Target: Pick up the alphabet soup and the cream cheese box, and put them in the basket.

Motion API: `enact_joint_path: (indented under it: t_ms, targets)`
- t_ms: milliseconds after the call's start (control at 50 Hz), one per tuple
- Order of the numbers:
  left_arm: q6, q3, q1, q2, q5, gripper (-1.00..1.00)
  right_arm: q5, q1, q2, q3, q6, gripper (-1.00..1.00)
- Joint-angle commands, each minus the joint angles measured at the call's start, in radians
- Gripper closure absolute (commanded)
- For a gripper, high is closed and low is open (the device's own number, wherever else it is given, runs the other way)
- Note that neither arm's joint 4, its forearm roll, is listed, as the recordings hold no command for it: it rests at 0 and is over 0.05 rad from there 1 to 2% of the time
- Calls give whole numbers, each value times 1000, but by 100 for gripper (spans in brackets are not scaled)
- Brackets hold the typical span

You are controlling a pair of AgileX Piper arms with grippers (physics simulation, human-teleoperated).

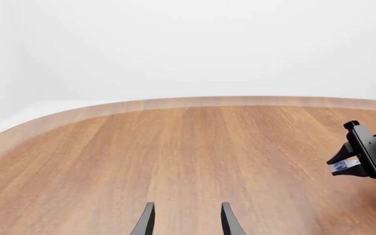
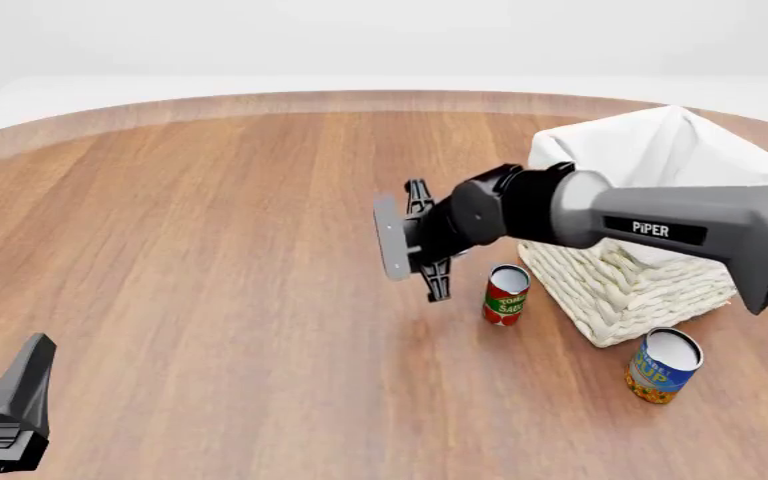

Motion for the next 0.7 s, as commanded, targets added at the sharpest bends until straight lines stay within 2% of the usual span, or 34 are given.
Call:
enact_joint_path:
  t_ms: [20,200,220,280,340,360,480,520,540,600,640,700]
  targets:
    - [0,0,0,0,0,-100,-30,12,-51,7,84,100]
    - [0,0,0,0,0,-100,-45,16,-81,25,139,100]
    - [0,0,0,0,0,-100,-21,13,-93,6,143,100]
    - [0,0,0,0,0,-100,-49,25,-107,25,172,100]
    - [0,0,0,0,0,-100,-54,20,-111,26,178,100]
    - [0,0,0,0,0,-100,-53,31,-126,19,210,100]
    - [0,0,0,0,0,-100,-72,38,-150,38,250,100]
    - [0,0,0,0,0,-100,-74,33,-147,39,246,100]
    - [0,0,0,0,0,-100,-83,48,-166,43,279,100]
    - [0,0,0,0,0,-100,-87,39,-168,45,276,100]
    - [0,0,0,0,0,-100,-97,49,-184,49,303,100]
    - [0,0,0,0,0,-100,-101,48,-185,53,303,100]
